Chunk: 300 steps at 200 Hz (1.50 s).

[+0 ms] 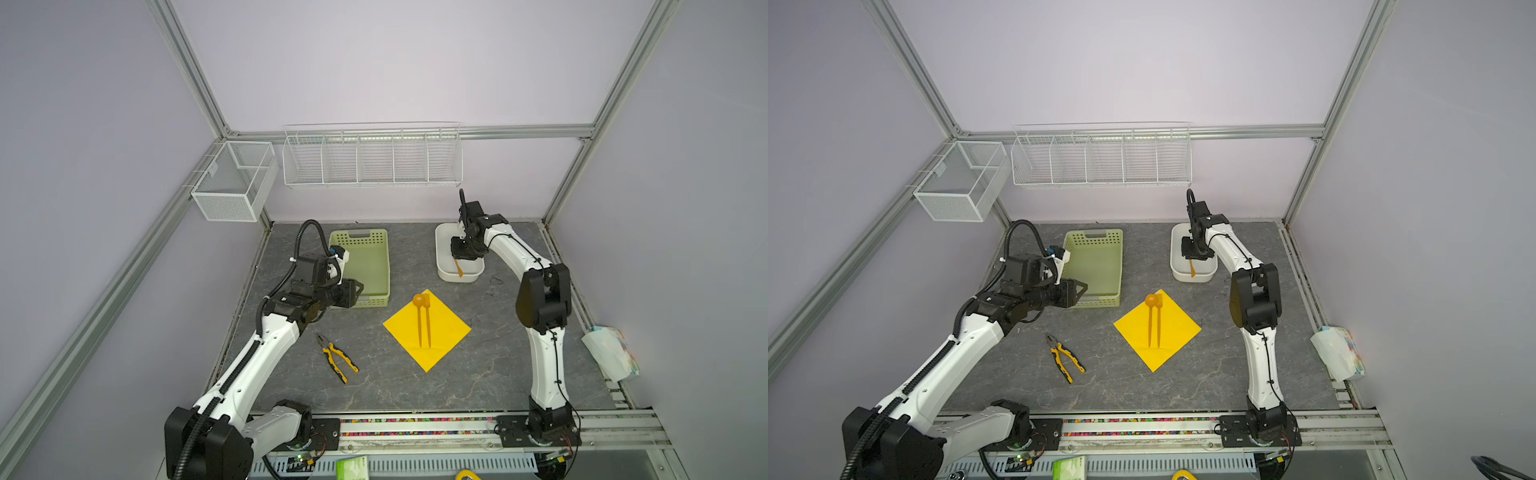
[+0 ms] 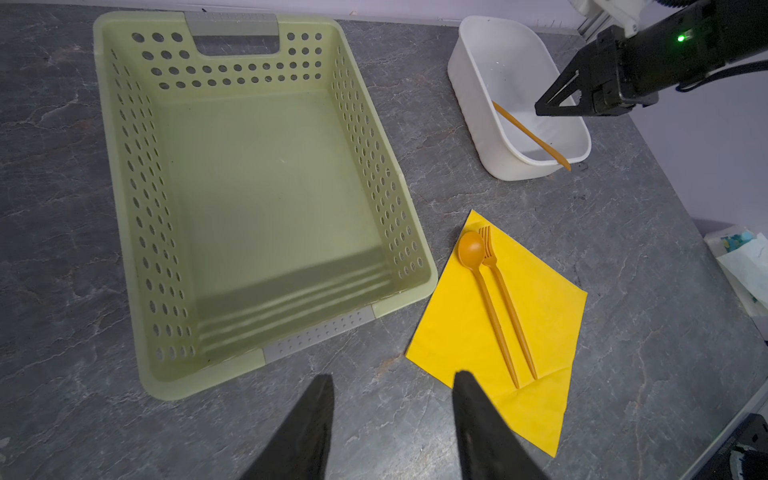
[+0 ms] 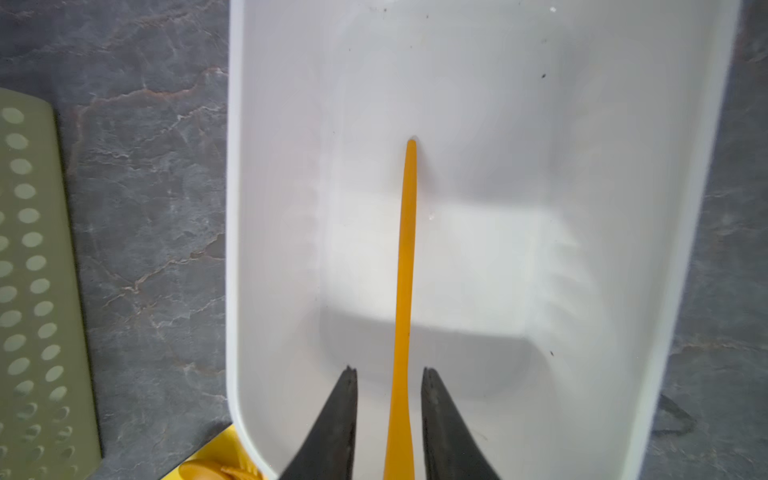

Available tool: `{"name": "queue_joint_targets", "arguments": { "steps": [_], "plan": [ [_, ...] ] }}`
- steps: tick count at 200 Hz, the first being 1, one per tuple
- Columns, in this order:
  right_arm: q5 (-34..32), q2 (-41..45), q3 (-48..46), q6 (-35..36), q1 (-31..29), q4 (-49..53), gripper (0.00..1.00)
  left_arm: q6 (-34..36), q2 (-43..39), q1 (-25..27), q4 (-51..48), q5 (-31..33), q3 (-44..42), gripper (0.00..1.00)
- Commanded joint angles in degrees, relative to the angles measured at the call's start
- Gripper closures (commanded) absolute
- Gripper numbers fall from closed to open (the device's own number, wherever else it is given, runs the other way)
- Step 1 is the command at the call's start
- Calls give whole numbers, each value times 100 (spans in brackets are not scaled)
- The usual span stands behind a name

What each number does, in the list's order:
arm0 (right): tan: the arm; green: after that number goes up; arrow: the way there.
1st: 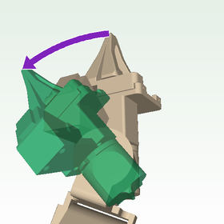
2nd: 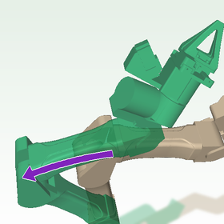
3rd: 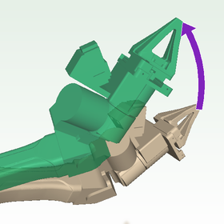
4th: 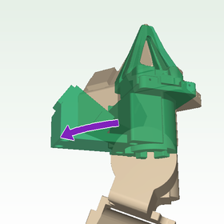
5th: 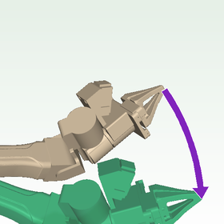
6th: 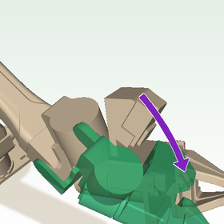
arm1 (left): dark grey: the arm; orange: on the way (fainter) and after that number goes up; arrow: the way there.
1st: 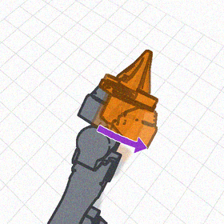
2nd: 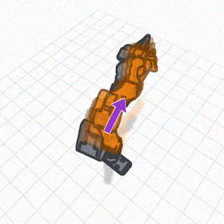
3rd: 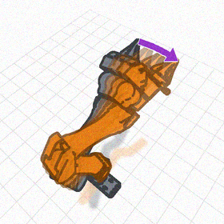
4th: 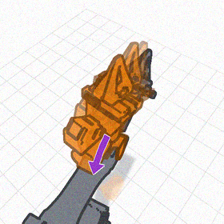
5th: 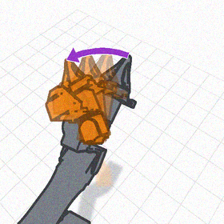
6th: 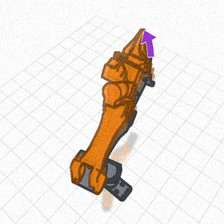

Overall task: Place the utensils on the paper napkin and roll it up
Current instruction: 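Close the right gripper on the knife handle inside the tray, then lift the knife out of the tray and swing it toward the left gripper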

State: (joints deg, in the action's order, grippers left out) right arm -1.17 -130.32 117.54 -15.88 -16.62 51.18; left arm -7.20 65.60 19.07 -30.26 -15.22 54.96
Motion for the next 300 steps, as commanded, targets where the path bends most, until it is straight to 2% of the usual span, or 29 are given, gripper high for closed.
{"name": "queue_joint_targets", "arguments": {
  "steps": [1, 35, 112, 139, 171, 212, 239, 272, 300],
  "plan": [
    [116, -250, 335, 15, -6, 324, 69, 96, -65, -32, -85, 55, 19, 52],
    [126, -595, 685, 18, -8, 646, 68, 74, -31, -36, -69, 54, 6, 52],
    [76, -822, 750, 28, -8, 779, 71, 49, 8, -38, -24, -1, -9, 52],
    [37, -791, 753, 21, -9, 754, 77, 45, -6, -36, -32, 2, -11, 52],
    [-29, -607, 750, 12, -16, 746, 91, 52, -39, -38, -41, 19, -11, 52],
    [-169, 98, 512, 126, -105, 538, 93, 80, -100, -26, -67, 27, 22, 52],
    [-11, 833, -48, 419, -221, 43, 93, 105, -140, -28, -111, -20, 135, 52],
    [390, 1845, -1090, 1263, -495, -717, 93, 92, -239, -34, -186, -111, 307, 52],
    [594, 2662, -2034, 2264, -885, -1362, 93, 127, -369, -32, -280, -183, 448, 52]
  ]
}}
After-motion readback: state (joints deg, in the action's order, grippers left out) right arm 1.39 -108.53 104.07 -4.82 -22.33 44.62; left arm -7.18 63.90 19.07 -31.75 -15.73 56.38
